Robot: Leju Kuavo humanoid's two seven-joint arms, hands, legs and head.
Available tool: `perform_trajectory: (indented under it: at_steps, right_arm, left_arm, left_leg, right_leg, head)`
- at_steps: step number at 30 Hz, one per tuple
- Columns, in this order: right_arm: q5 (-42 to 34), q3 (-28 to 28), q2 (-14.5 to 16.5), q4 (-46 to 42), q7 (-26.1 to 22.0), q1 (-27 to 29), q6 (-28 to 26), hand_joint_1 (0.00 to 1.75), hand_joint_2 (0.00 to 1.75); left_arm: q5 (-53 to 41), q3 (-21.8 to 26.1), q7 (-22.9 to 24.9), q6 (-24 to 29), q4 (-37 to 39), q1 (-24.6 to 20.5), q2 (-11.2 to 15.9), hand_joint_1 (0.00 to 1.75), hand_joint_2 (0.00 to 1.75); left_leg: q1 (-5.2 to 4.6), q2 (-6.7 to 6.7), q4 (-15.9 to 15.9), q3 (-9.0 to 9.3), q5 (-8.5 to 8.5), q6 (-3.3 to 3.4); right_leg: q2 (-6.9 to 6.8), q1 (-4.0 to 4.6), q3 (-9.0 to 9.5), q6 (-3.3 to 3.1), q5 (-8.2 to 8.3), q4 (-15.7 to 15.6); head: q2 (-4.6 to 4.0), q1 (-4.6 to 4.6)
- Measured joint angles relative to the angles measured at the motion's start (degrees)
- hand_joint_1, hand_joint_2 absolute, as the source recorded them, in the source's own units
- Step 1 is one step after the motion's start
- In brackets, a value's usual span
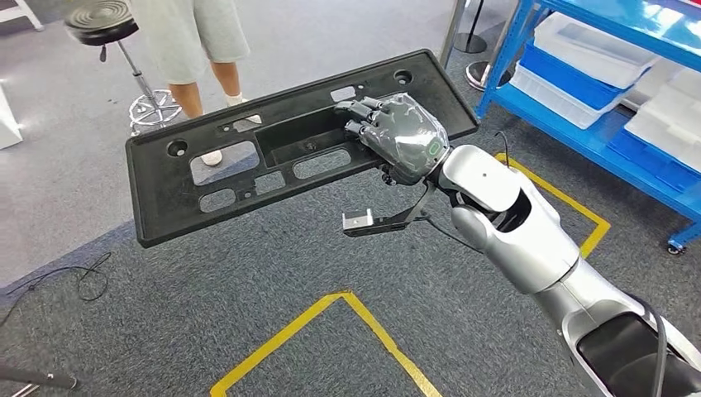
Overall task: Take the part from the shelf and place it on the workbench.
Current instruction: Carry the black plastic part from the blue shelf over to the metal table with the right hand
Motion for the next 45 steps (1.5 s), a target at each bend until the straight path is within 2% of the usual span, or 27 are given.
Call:
perform_trajectory:
  at_steps: [1, 2, 3, 5, 7, 9, 11, 14, 16, 17, 18, 21, 23, 25, 27, 29, 30, 31, 32, 34, 36, 38, 39, 40, 41, 42, 45]
  right_arm:
    - [0.0, 0.1, 0.0, 0.0, 0.0, 0.1, 0.0, 1.75, 1.75]
    - [0.0, 0.2, 0.0, 0.1, 0.0, 0.2, 0.0, 1.75, 1.75]
    - [0.0, 0.3, 0.0, 0.1, 0.0, 0.2, 0.0, 1.75, 1.75]
    - [0.0, 0.3, 0.0, 0.1, 0.0, 0.1, 0.0, 1.75, 1.75]
    - [0.0, 0.4, 0.0, 0.1, 0.1, -0.1, 0.0, 1.75, 1.75]
    - [0.0, 0.4, 0.0, 0.1, 0.3, -0.2, 0.0, 1.75, 1.75]
    - [0.1, 0.5, 0.2, 0.0, 0.5, -0.2, 0.0, 1.75, 1.75]
    - [0.1, 0.5, 0.3, -0.1, 0.6, -0.3, 0.0, 1.75, 1.75]
    - [0.0, 0.5, 0.3, -0.1, 0.6, -0.2, 0.0, 1.75, 1.75]
    - [0.0, 0.5, 0.3, -0.1, 0.6, -0.2, 0.0, 1.75, 1.75]
    - [0.0, 0.5, 0.3, -0.1, 0.6, -0.2, 0.0, 1.75, 1.75]
    - [0.0, 0.5, 0.3, -0.1, 0.6, -0.4, 0.0, 1.75, 1.75]
    - [0.0, 0.5, 0.3, -0.1, 0.6, -0.5, 0.0, 1.75, 1.75]
    - [-0.1, 0.5, 0.3, -0.2, 0.6, -0.5, 0.0, 1.75, 1.75]
    - [-0.1, 0.5, 0.3, -0.2, 0.5, -0.5, 0.0, 1.75, 1.75]
    - [-0.2, 0.5, 0.0, -0.2, 0.6, -0.4, 0.0, 1.75, 1.75]
    - [-0.2, 0.5, -0.1, -0.2, 0.6, -0.3, 0.0, 1.75, 1.75]
    - [-0.2, 0.5, -0.2, -0.1, 0.6, -0.1, 0.1, 1.75, 1.75]
    - [-0.2, 0.5, -0.2, -0.1, 0.6, 0.1, 0.1, 1.75, 1.75]
    - [-0.2, 0.6, -0.2, -0.1, 0.6, 0.2, 0.2, 1.75, 1.75]
    - [-0.2, 0.6, -0.2, -0.1, 0.6, 0.1, 0.2, 1.75, 1.75]
    - [-0.2, 0.6, -0.3, -0.1, 0.6, -0.1, 0.2, 1.75, 1.75]
    - [-0.1, 0.6, -0.3, -0.1, 0.6, -0.2, 0.2, 1.75, 1.75]
    - [-0.1, 0.6, -0.3, -0.1, 0.6, -0.3, 0.3, 1.75, 1.75]
    - [-0.2, 0.6, -0.2, -0.1, 0.6, -0.3, 0.3, 1.75, 1.75]
    - [-0.2, 0.6, -0.1, -0.1, 0.6, -0.4, 0.3, 1.75, 1.75]
    - [-0.2, 0.6, 0.0, 0.0, 0.5, -0.6, 0.3, 1.75, 1.75]
  left_arm:
    - [0.0, 0.0, 0.0, 0.0, 0.0, 0.0, 0.0, 0.00, 1.75]
    - [0.0, 0.0, 0.0, 0.0, 0.0, 0.0, 0.0, 0.00, 1.75]
    - [0.0, 0.0, 0.0, 0.0, 0.0, 0.0, 0.0, 0.00, 1.75]
    - [0.0, 0.0, 0.0, 0.0, 0.0, 0.0, 0.0, 0.00, 1.75]
    - [0.0, 0.0, 0.0, 0.0, 0.0, -0.1, -0.1, 0.00, 1.75]
    - [-0.1, 0.0, 0.0, 0.0, 0.0, 0.1, -0.1, 0.00, 1.75]
    - [-0.2, 0.0, 0.0, 0.0, 0.1, 0.3, -0.1, 0.00, 1.75]
    - [-0.4, 0.0, 0.0, -0.1, 0.1, 0.2, 0.0, 0.00, 1.75]
    - [-0.4, 0.0, 0.1, -0.1, 0.1, 0.2, 0.0, 0.00, 1.75]
    - [-0.5, 0.0, 0.2, -0.1, 0.1, 0.2, 0.0, 0.00, 1.75]
    - [-0.6, 0.0, 0.4, -0.1, 0.1, 0.2, 0.0, 0.00, 1.75]
    - [-1.2, 0.0, 1.9, 0.2, 0.1, 0.3, 0.1, 0.00, 1.75]
    - [-1.7, 0.0, 3.1, 0.5, 0.1, 0.4, 0.2, 0.00, 1.75]
    - [-2.0, 0.0, 4.2, 0.8, 0.1, 0.6, 0.3, 0.00, 1.75]
    - [-2.2, 0.0, 5.1, 1.1, 0.1, 0.8, 0.4, 0.00, 1.75]
    - [-2.2, 0.0, 5.7, 1.3, 0.1, 0.9, 0.5, 0.00, 1.75]
    - [-2.2, 0.0, 5.8, 1.3, 0.1, 0.9, 0.5, 0.00, 1.75]
    - [-2.2, 0.0, 5.8, 1.3, 0.1, 0.9, 0.6, 0.00, 1.75]
    - [-2.2, 0.0, 5.8, 1.3, 0.1, 0.9, 0.6, 0.00, 1.75]
    - [-2.2, 0.0, 5.8, 1.3, 0.1, 0.9, 0.6, 0.00, 1.75]
    - [-2.2, 0.0, 5.8, 1.3, 0.1, 0.9, 0.6, 0.00, 1.75]
    - [-2.2, 0.0, 5.9, 1.3, 0.1, 0.9, 0.6, 0.00, 1.75]
    - [-2.2, 0.0, 5.9, 1.3, 0.1, 1.0, 0.5, 0.00, 1.75]
    - [-2.2, 0.0, 5.9, 1.3, 0.1, 1.1, 0.5, 0.00, 1.75]
    - [-2.2, 0.0, 5.9, 1.3, 0.1, 1.2, 0.5, 0.00, 1.75]
    - [-2.2, 0.0, 5.9, 1.3, 0.1, 1.2, 0.5, 0.00, 1.75]
    - [-2.2, 0.0, 5.9, 1.3, 0.2, 1.2, 0.7, 0.00, 1.75]
  left_leg:
    - [-0.09, -0.73, 0.1, -0.03, -0.02, 0.04]
    - [-0.17, -1.48, 0.3, -0.05, -0.07, 0.07]
    - [-0.25, -2.22, 0.5, -0.05, -0.14, 0.07]
    - [-0.25, -3.54, 0.9, -0.25, -0.28, -0.08]
    - [0.06, -4.69, 1.1, -0.81, -0.15, -0.59]
    - [0.30, -5.87, 0.8, -1.18, 0.18, -1.36]
    - [0.14, -4.62, 1.7, -1.63, -0.43, -1.97]
    - [0.29, 0.03, 10.3, -5.80, -4.83, -2.70]
    - [0.76, 0.89, 15.9, -8.82, -6.49, -3.21]
    - [1.01, 1.09, 15.9, -8.95, -5.87, -3.44]
    - [1.23, 1.40, 13.8, -7.88, -4.38, -3.63]
    - [1.15, 3.79, 2.7, -1.84, 0.14, -3.60]
    - [0.67, 4.02, 0.5, -0.82, 0.36, -2.83]
    - [0.63, 2.89, 0.3, -0.90, 0.50, -1.87]
    - [0.73, 1.87, -0.1, -0.58, 0.68, -1.05]
    - [0.65, 0.89, -0.2, -0.40, 0.74, -0.48]
    - [0.51, 0.30, -0.2, -0.42, 0.72, -0.28]
    - [0.34, -0.36, -0.1, -0.44, 0.68, -0.17]
    - [0.16, -1.09, 0.0, -0.45, 0.64, -0.10]
    - [-0.11, -2.53, 0.3, -0.41, 0.54, -0.05]
    - [-0.20, -3.75, 0.7, -0.57, 0.42, -0.18]
    - [0.15, -4.92, 0.9, -1.18, 0.53, -0.68]
    - [0.38, -5.57, 0.9, -1.48, 0.70, -1.06]
    - [0.50, -6.18, 0.7, -1.59, 0.84, -1.46]
    - [0.46, -5.89, 0.9, -1.67, 0.74, -1.75]
    - [0.34, -4.72, 1.7, -2.04, 0.13, -2.00]
    - [0.39, 0.08, 10.2, -6.07, -4.40, -2.61]
  right_leg:
    - [0.15, 0.00, -1.00, -0.08, 0.09, 1.6]
    - [0.29, 0.02, -0.91, -0.26, 1.44, 0.8]
    - [0.59, 0.07, 0.14, -0.53, 3.58, -2.0]
    - [2.65, 0.12, 3.25, -1.31, 7.33, -9.4]
    - [4.14, 0.30, 4.72, -1.76, 8.35, -13.1]
    - [3.39, 0.41, 4.98, -1.87, 8.45, -13.9]
    - [2.06, 0.12, 5.80, -2.22, 8.89, -15.1]
    - [-0.06, -0.03, 6.78, -2.61, 9.18, -16.2]
    - [-1.39, -0.02, 6.85, -2.53, 9.00, -16.1]
    - [-2.03, -0.05, 6.92, -2.39, 8.87, -16.1]
    - [-2.66, -0.09, 7.04, -2.20, 8.70, -16.0]
    - [-4.26, 0.03, 7.48, -1.22, 7.88, -15.5]
    - [-5.05, 0.30, 7.57, -0.54, 7.52, -15.3]
    - [-5.71, 0.17, 7.71, 0.14, 7.24, -15.3]
    - [-4.08, -0.21, 7.03, 0.64, 5.51, -13.3]
    - [-1.15, -0.29, 3.94, 0.63, 1.92, -6.6]
    - [-0.34, -0.22, 1.81, 0.51, 0.28, -2.5]
    - [0.00, -0.12, 0.09, 0.36, -0.47, 0.5]
    - [0.14, -0.05, -0.81, 0.15, -0.13, 1.7]
    - [0.67, 0.06, 0.66, -0.51, 3.65, -2.7]
    - [2.60, 0.23, 3.71, -1.23, 7.41, -10.0]
    - [4.31, 0.51, 5.15, -1.54, 8.36, -13.5]
    - [4.58, 0.66, 5.33, -1.62, 8.24, -13.9]
    - [3.95, 0.63, 5.51, -1.76, 8.36, -14.1]
    - [3.26, 0.54, 5.84, -1.96, 8.54, -14.6]
    - [2.54, 0.41, 6.24, -2.22, 8.73, -15.2]
    - [0.29, 0.49, 6.95, -2.84, 8.94, -16.0]
  head:
    - [0.00, -0.01]
    - [0.00, 0.00]
    - [0.00, -0.01]
    - [0.00, -0.04]
    - [0.00, -0.05]
    - [0.00, -0.03]
    - [0.00, -0.06]
    - [0.00, -0.10]
    - [0.00, -0.10]
    - [0.00, -0.10]
    - [0.00, -0.10]
    - [0.00, -0.08]
    - [0.00, -0.04]
    - [0.00, -0.03]
    - [0.00, -0.02]
    - [0.00, 0.01]
    - [0.00, 0.00]
    - [0.00, 0.01]
    - [0.00, -0.02]
    - [0.00, -0.02]
    - [0.00, -0.03]
    - [0.00, -0.01]
    - [0.00, 0.00]
    - [0.00, 0.03]
    - [0.00, 0.02]
    - [0.00, 0.00]
    - [0.00, -0.09]
